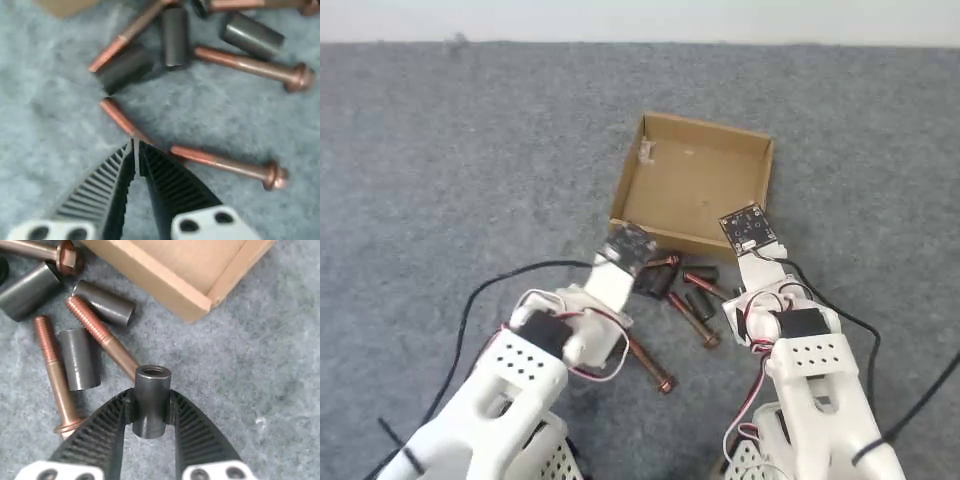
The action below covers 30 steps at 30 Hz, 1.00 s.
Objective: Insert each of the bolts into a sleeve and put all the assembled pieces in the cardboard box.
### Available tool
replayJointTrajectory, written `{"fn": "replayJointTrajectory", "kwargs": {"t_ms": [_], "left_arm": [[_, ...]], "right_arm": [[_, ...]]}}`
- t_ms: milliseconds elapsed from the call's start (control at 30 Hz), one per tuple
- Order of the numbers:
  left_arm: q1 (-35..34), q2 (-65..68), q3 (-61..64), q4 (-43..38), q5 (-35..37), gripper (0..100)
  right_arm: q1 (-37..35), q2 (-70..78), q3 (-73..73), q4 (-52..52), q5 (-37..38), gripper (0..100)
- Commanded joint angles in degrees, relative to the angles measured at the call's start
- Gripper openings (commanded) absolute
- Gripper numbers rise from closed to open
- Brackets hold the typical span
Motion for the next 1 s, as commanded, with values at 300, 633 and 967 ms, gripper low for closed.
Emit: {"fn": "replayJointTrajectory", "kwargs": {"t_ms": [300,633,967], "left_arm": [[0.7,0.53,-0.57,1.23,-6.59,15],[-7.74,0.62,0.04,-4.22,11.87,14],[-6.59,1.85,-0.4,-2.37,12.13,16]], "right_arm": [[0.66,-1.8,-0.53,-1.27,1.05,0.6],[0.66,-1.8,-0.53,-1.27,1.05,0.6],[0.66,-1.8,-0.53,-1.36,1.05,0.6]]}}
